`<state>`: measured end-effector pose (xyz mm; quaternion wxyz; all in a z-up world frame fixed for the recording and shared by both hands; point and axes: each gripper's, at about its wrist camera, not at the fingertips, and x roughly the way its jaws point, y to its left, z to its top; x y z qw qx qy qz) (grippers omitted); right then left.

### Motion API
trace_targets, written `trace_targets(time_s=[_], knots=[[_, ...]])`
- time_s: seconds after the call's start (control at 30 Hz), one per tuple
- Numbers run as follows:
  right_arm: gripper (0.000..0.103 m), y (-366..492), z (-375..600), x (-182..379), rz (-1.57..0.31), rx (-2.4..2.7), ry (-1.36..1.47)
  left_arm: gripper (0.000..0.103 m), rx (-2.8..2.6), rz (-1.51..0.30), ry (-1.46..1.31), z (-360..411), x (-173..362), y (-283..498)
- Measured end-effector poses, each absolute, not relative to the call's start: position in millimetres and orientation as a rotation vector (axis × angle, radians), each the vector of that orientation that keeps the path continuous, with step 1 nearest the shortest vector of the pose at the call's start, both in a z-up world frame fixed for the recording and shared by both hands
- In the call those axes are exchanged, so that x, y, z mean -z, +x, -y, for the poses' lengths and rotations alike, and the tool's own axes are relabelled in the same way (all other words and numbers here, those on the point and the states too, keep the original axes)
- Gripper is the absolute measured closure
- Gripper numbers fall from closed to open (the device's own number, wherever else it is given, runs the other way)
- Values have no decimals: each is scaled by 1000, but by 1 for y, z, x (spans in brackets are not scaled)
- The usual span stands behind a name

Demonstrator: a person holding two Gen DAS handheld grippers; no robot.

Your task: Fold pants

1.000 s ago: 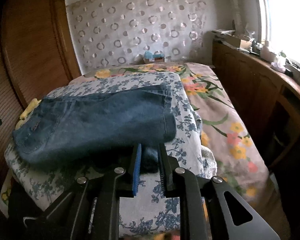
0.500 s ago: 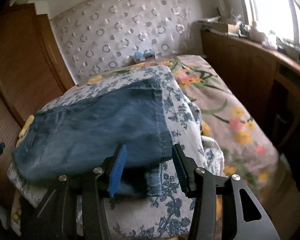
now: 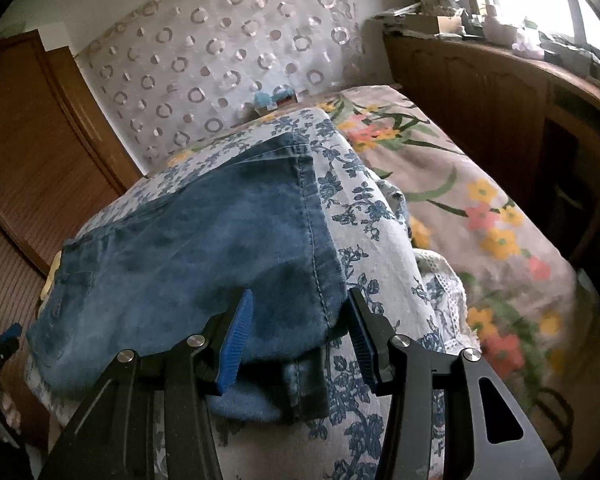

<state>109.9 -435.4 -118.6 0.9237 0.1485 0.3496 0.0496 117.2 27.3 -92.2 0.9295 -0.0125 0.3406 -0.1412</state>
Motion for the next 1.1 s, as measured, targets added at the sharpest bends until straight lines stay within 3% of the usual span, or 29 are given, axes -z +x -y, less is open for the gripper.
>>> trace_targets(time_s=[0.07, 0.13, 0.2, 0.3, 0.47, 0.9, 1.1], knots=[[54, 110, 436, 118, -719, -101, 301, 24, 281, -698, -21, -29, 94, 117], [64, 107, 435, 118, -712, -101, 294, 24, 270, -701, -18, -32, 96, 116], [85, 105, 435, 116, -702, -101, 281, 24, 263, -702, -17, -34, 97, 116], [92, 98, 436, 110, -672, -116, 273, 24, 244, -699, -11, -42, 97, 113], [94, 78, 432, 96, -601, -92, 214, 24, 211, -696, -14, -58, 97, 110], [94, 78, 428, 106, -639, -91, 188, 25, 60, -698, -30, -136, 97, 121], [94, 82, 425, 103, -647, -100, 182, 40, 55, -802, -28, -142, 115, 151]])
